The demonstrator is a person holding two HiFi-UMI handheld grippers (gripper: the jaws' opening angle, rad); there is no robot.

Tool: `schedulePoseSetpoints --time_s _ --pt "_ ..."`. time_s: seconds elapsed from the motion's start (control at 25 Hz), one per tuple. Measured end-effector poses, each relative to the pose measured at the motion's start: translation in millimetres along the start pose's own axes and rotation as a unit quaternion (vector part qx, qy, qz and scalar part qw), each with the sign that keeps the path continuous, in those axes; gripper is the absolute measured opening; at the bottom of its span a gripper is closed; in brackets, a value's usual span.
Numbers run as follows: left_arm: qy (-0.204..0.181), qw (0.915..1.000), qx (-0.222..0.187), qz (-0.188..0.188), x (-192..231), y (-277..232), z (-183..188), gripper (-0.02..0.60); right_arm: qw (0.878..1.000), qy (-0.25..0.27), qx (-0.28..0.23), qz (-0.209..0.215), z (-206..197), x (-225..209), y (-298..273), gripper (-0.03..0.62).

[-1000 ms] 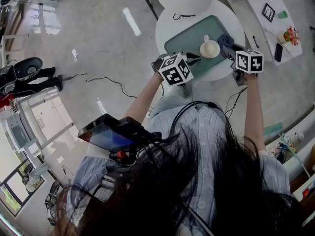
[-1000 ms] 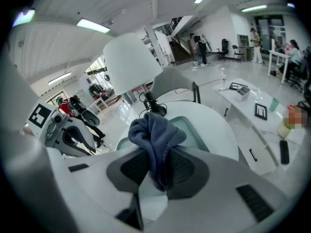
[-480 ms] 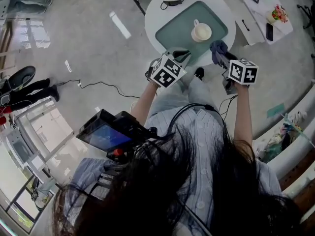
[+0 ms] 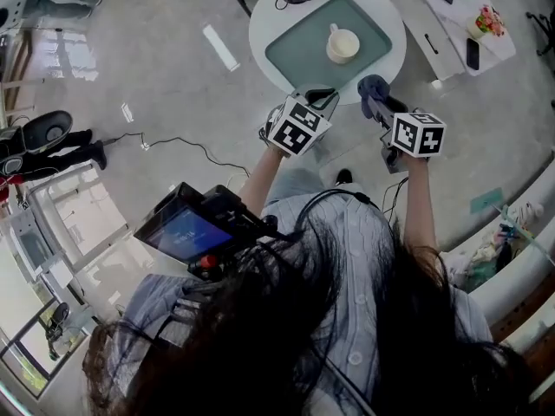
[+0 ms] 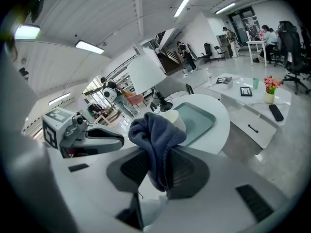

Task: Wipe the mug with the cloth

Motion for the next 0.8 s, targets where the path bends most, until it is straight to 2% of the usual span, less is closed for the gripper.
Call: schedulePoseSetpoints --time_s 0.28,0.52,0.8 --pt "0.058 0.9961 -0.038 0.055 -54.9 3.8 -4.1 0.035 1.0 0.014 -0.008 0.023 -27.2 -7.6 46.6 0.098" --pt "0.079 0.9925 -0.05 0.079 -108.4 -0.9 -24.7 0.035 0.998 0.032 -0.008 0.048 -59.5 -8.7 82.1 0.098" --pt "0.108 0.9865 -0.072 0.101 -146.1 8.6 -47.2 0.035 0.997 0.049 -0.005 0.064 -88.9 2.8 111.8 0.098"
Point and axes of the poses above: the fingertips, and each gripper's own axes: y backward along the fingers, x to its left, z out of its top, the point moved 7 cm from there along y, backward along the fingers, and after that the axes turned 10 degrees about y, right-handed, at the moved point
